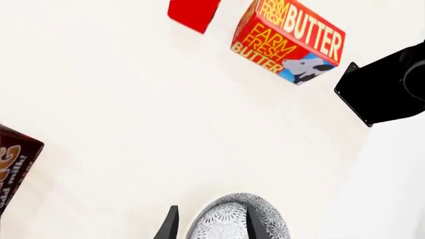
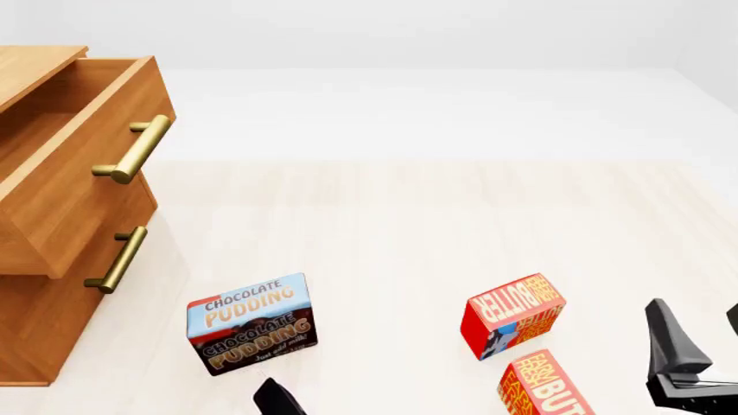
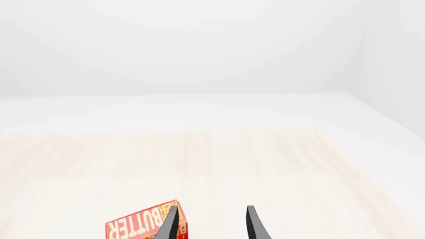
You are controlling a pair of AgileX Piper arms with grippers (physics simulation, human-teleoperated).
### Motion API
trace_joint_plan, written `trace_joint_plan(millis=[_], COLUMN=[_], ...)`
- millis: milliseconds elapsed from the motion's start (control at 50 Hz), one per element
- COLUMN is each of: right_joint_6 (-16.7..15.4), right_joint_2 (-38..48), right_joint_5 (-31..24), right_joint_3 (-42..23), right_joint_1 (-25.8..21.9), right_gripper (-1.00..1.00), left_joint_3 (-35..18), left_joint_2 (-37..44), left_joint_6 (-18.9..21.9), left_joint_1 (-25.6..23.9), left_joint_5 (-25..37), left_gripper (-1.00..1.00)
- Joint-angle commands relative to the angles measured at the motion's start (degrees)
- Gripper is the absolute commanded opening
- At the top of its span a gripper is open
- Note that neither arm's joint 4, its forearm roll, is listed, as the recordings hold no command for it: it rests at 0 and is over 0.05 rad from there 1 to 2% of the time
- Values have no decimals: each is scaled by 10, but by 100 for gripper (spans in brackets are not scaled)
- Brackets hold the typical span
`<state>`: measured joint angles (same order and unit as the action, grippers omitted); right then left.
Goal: Put the bowl in the top drawer of the cabinet.
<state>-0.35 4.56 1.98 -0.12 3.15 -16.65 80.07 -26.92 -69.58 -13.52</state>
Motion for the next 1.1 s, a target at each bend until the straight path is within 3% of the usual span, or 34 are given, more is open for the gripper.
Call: trace_joint_plan(millis=[20,60,80,660,1100], right_joint_6=[0,-1,-1,0,2], right_joint_2=[1,2,3,-2,-9], right_joint_5=[1,1,1,-1,-4], right_joint_3=[0,0,0,0,0], right_joint_1=[2,1,2,-2,-9], right_gripper=[100,100,100,100,100], left_joint_3=[4,5,5,-4,-75], left_joint_2=[19,12,0,-33,-114], left_joint_6=[-7,-1,9,10,40], left_joint_1=[-6,-1,11,5,3], left_joint_5=[-24,-23,-17,10,147], left_gripper=[100,100,-100,-100,-100])
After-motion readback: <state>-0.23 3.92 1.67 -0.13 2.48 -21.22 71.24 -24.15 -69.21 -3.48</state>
